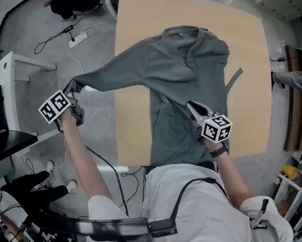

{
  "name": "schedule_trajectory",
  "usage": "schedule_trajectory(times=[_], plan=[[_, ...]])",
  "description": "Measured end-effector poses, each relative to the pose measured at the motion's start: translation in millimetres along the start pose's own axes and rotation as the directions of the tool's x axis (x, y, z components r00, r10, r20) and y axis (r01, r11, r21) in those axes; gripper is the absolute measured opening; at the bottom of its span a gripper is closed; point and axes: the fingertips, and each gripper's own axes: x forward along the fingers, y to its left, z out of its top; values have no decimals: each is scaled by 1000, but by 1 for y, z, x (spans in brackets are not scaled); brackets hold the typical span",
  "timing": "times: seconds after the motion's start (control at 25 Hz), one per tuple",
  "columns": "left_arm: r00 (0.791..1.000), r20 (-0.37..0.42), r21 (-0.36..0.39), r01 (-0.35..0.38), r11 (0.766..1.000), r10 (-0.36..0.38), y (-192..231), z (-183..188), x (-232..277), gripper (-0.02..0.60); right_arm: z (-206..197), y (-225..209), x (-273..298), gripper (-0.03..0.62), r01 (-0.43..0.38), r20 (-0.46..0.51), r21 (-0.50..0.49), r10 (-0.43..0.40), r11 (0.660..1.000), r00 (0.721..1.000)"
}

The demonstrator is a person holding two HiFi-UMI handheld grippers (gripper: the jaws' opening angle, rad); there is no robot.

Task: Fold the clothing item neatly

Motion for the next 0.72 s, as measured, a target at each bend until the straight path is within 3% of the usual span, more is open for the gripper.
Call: schedule_trajectory(times=[0.08,0.16,0.24,0.36,0.44,0.56,0.64,0.72], plan=[[991,-28,-3,130,992,-130,-65,-10,4,17,6,-15,-5,51,37,26,23,-37,999,999],[967,-38,-16,251,968,-252,-136,-21,5,17,12,-32,-14,51,65,57,69,-69,995,996],[925,-48,-12,378,926,-378,-213,-36,3,17,20,-50,-28,51,93,92,104,-103,990,990],[832,-138,14,544,839,-537,-322,-83,5,17,35,-77,-55,49,135,155,138,-156,981,976],[775,-242,22,606,795,-584,-377,-131,9,17,41,-93,-76,49,162,191,160,-191,974,963],[706,-370,-6,649,761,-604,-441,-215,16,17,41,-116,-111,48,203,232,201,-248,958,940],[660,-451,-39,657,753,-600,-471,-282,27,18,36,-134,-131,48,228,247,235,-285,945,926],[635,-536,-39,640,768,-556,-481,-350,47,21,28,-152,-148,48,252,252,276,-323,927,912]])
